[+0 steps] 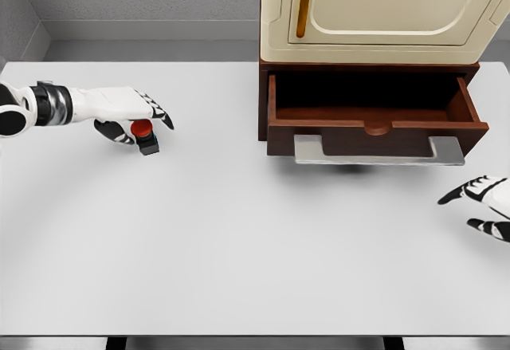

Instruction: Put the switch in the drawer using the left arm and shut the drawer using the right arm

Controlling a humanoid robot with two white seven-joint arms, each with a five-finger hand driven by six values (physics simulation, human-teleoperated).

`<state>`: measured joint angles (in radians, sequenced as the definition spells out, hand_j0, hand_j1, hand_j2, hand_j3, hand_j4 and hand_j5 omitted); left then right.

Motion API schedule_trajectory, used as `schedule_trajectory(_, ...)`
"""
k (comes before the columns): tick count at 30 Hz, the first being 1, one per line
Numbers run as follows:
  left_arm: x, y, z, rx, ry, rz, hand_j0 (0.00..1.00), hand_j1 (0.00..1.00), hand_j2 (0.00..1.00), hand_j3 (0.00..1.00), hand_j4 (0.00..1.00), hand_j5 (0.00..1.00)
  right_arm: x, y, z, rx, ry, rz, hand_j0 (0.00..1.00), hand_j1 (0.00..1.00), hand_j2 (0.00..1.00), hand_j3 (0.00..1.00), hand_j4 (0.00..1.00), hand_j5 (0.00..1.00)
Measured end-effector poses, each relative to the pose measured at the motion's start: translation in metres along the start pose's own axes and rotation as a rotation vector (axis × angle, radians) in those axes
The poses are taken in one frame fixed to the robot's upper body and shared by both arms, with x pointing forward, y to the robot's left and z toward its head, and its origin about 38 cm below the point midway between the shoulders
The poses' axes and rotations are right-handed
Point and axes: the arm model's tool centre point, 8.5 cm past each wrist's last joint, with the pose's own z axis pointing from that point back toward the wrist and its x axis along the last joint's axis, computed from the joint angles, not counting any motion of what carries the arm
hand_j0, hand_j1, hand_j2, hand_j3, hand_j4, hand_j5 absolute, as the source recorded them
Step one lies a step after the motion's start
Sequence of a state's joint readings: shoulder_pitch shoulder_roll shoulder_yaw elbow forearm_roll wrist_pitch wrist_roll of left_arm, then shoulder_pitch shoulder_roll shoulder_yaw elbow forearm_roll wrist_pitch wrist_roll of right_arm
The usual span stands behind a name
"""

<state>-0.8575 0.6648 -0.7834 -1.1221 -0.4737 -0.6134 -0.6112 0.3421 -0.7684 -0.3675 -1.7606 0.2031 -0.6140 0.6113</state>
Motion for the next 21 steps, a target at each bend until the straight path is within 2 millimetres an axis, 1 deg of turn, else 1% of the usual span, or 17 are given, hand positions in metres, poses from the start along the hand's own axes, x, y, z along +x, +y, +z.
schedule_trajectory(2,0.001,0.001,0.001,0.002,-0.002,-0.004,0.77,0.77,0.77,0.77,0.77,0.77,-0.001,-0.007,0.004,-0.011,0.002,0.004,0.68,0.68,0.68,0.68,0.68,0.68)
schedule_trajectory(4,0.001,0.002,0.001,0.003,-0.003,-0.007,0.73,0.73,0.73,0.73,0.73,0.73,-0.002,-0.014,0.008,-0.028,0.003,0.005,0.68,0.68,0.68,0.68,0.68,0.68)
schedule_trajectory(9,0.003,0.002,0.001,0.003,-0.007,-0.010,0.70,0.70,0.70,0.70,0.70,0.70,-0.003,-0.014,0.013,-0.031,0.006,-0.009,0.68,0.68,0.68,0.68,0.68,0.68)
schedule_trajectory(15,0.004,0.000,0.001,0.002,-0.009,-0.009,0.63,0.63,0.63,0.63,0.63,0.63,-0.003,-0.019,0.015,-0.047,0.003,-0.014,0.68,0.68,0.68,0.68,0.68,0.68)
schedule_trajectory(18,0.005,0.001,0.000,0.004,-0.014,-0.009,0.54,0.54,0.54,0.54,0.54,0.54,-0.003,-0.025,0.017,-0.048,-0.004,-0.009,0.68,0.68,0.68,0.68,0.68,0.68)
schedule_trajectory(20,0.007,0.001,-0.001,0.008,-0.018,-0.008,0.50,0.50,0.50,0.50,0.50,0.50,-0.003,-0.027,0.017,-0.049,-0.006,-0.008,0.68,0.68,0.68,0.68,0.68,0.68)
schedule_trajectory(21,0.007,0.002,-0.002,0.009,-0.019,-0.008,0.46,0.46,0.46,0.46,0.46,0.46,-0.003,-0.028,0.017,-0.048,-0.007,-0.007,0.68,0.68,0.68,0.68,0.68,0.68)
